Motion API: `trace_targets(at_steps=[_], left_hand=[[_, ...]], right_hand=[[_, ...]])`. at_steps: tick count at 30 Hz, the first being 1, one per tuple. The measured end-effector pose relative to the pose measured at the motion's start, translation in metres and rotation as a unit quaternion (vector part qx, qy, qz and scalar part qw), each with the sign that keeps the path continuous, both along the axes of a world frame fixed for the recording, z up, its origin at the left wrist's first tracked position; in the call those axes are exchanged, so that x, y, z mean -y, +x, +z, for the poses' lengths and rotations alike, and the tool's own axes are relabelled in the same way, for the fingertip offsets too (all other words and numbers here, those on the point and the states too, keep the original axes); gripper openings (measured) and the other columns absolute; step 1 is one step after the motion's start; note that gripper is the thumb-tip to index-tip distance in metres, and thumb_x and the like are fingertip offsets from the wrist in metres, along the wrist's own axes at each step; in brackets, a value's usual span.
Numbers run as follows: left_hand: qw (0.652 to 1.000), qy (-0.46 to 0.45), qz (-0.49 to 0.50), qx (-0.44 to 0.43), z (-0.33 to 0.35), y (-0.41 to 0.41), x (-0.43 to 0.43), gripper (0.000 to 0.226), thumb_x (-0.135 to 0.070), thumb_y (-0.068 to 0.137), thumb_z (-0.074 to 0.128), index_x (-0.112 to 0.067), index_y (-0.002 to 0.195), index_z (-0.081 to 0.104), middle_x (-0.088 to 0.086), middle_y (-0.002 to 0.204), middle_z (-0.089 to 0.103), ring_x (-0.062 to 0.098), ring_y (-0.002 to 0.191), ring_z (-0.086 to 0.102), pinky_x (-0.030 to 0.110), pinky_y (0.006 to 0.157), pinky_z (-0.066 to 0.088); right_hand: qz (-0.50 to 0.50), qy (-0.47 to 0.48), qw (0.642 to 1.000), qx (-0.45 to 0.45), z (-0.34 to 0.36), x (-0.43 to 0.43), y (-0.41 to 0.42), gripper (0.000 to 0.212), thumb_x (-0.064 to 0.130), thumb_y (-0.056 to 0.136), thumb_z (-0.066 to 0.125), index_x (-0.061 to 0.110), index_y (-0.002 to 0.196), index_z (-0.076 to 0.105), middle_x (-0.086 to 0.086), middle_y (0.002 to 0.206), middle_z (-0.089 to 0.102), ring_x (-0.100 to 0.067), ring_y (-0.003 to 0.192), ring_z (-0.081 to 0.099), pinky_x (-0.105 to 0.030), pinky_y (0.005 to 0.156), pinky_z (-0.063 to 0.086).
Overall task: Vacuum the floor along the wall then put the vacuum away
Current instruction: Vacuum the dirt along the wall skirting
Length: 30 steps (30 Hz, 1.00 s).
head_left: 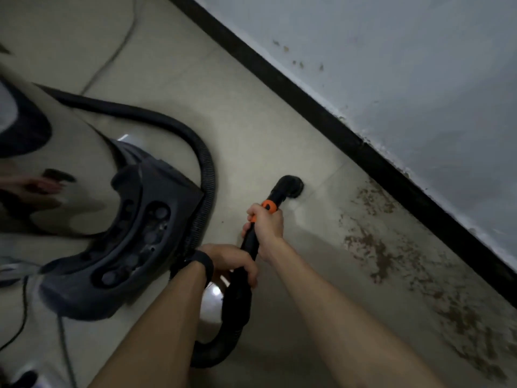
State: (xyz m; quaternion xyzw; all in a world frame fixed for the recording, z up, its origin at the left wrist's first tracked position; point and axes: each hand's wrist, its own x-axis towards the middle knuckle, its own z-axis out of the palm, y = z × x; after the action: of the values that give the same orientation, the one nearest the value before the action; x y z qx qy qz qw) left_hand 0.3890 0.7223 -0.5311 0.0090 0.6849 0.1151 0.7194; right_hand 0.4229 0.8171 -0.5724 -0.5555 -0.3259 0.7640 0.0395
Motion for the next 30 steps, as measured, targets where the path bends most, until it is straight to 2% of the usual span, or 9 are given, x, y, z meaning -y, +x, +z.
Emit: trace_targets(at_steps=[2, 6, 10, 12, 15, 18, 21, 26, 30], left_hand=[[0.999, -0.024, 0.033, -0.010, 0.006, 0.002, 0.036, 0.015, -0.012, 0.069, 0.072, -0.012, 0.084, 0.073, 0.005, 0.092, 0.073, 0.022, 0.092, 0.068, 0.029, 0.073, 0.058], [0.991, -0.065, 0.120, -0.013, 0.019, 0.015, 0.105, 0.016, -0.016, 0.056, 0.078, -0.011, 0.070, 0.076, 0.012, 0.093, 0.073, 0.034, 0.106, 0.069, 0.045, 0.098, 0.055], [0.980, -0.094, 0.172, -0.035, 0.034, 0.025, 0.143, 0.009, -0.012, 0.062, 0.078, -0.009, 0.068, 0.071, 0.013, 0.081, 0.069, 0.029, 0.078, 0.066, 0.036, 0.074, 0.058], [0.975, -0.106, 0.194, -0.021, 0.040, 0.031, 0.151, 0.010, -0.011, 0.062, 0.077, -0.009, 0.069, 0.071, 0.016, 0.086, 0.072, 0.030, 0.082, 0.064, 0.038, 0.081, 0.058], [0.978, -0.109, 0.177, -0.003, 0.047, 0.029, 0.150, 0.028, -0.013, 0.057, 0.081, -0.006, 0.083, 0.076, 0.021, 0.112, 0.072, 0.040, 0.110, 0.067, 0.050, 0.099, 0.053], [0.980, -0.118, 0.159, 0.026, 0.042, 0.024, 0.146, 0.026, -0.006, 0.067, 0.082, -0.002, 0.091, 0.074, 0.018, 0.102, 0.074, 0.032, 0.097, 0.071, 0.051, 0.090, 0.058], [0.984, -0.122, 0.116, 0.064, 0.036, 0.021, 0.153, 0.012, -0.006, 0.070, 0.082, -0.006, 0.080, 0.075, 0.011, 0.088, 0.073, 0.027, 0.084, 0.069, 0.052, 0.095, 0.055], [0.983, -0.170, 0.035, 0.067, 0.032, 0.021, 0.190, 0.016, 0.002, 0.074, 0.079, -0.011, 0.081, 0.077, 0.008, 0.093, 0.077, 0.026, 0.094, 0.070, 0.039, 0.082, 0.060], [0.979, -0.186, 0.027, 0.084, 0.024, 0.024, 0.197, 0.019, 0.005, 0.073, 0.078, -0.012, 0.082, 0.078, 0.012, 0.110, 0.075, 0.028, 0.110, 0.068, 0.045, 0.098, 0.055]], right_hand=[[0.026, -0.019, 0.999, -0.011, -0.001, 0.037, -0.003, 0.014, -0.001, 0.079, 0.058, 0.008, 0.079, 0.048, -0.006, 0.054, 0.045, -0.020, 0.038, 0.043, -0.030, 0.045, 0.042], [0.100, -0.088, 0.991, -0.025, 0.005, 0.102, -0.003, 0.025, -0.002, 0.084, 0.056, 0.011, 0.067, 0.044, -0.004, 0.051, 0.042, -0.020, 0.038, 0.042, -0.030, 0.044, 0.040], [0.134, -0.125, 0.983, -0.034, 0.015, 0.137, -0.001, 0.016, 0.000, 0.085, 0.057, 0.008, 0.074, 0.049, -0.005, 0.053, 0.044, -0.019, 0.040, 0.043, -0.027, 0.043, 0.042], [0.148, -0.124, 0.981, -0.027, 0.018, 0.147, 0.005, 0.013, 0.000, 0.085, 0.057, 0.008, 0.078, 0.049, -0.005, 0.053, 0.044, -0.019, 0.040, 0.044, -0.027, 0.043, 0.043], [0.162, -0.117, 0.979, -0.030, 0.021, 0.149, 0.004, 0.011, 0.001, 0.085, 0.058, 0.008, 0.085, 0.050, -0.005, 0.054, 0.045, -0.019, 0.040, 0.045, -0.027, 0.043, 0.044], [0.151, -0.125, 0.980, -0.033, 0.015, 0.148, 0.009, 0.010, 0.002, 0.085, 0.059, 0.007, 0.087, 0.051, -0.005, 0.055, 0.046, -0.018, 0.041, 0.045, -0.026, 0.043, 0.044], [0.122, -0.136, 0.982, -0.037, 0.008, 0.160, 0.015, 0.009, 0.002, 0.083, 0.058, 0.007, 0.083, 0.051, -0.004, 0.054, 0.046, -0.017, 0.041, 0.044, -0.027, 0.044, 0.042], [0.033, -0.140, 0.990, -0.008, 0.007, 0.207, 0.034, 0.012, 0.004, 0.085, 0.060, 0.008, 0.081, 0.050, -0.003, 0.054, 0.050, -0.017, 0.040, 0.047, -0.030, 0.047, 0.045], [0.005, -0.099, 0.995, 0.020, 0.005, 0.217, 0.041, 0.010, 0.008, 0.088, 0.061, 0.007, 0.094, 0.053, -0.006, 0.058, 0.053, -0.017, 0.039, 0.049, -0.030, 0.045, 0.046]])
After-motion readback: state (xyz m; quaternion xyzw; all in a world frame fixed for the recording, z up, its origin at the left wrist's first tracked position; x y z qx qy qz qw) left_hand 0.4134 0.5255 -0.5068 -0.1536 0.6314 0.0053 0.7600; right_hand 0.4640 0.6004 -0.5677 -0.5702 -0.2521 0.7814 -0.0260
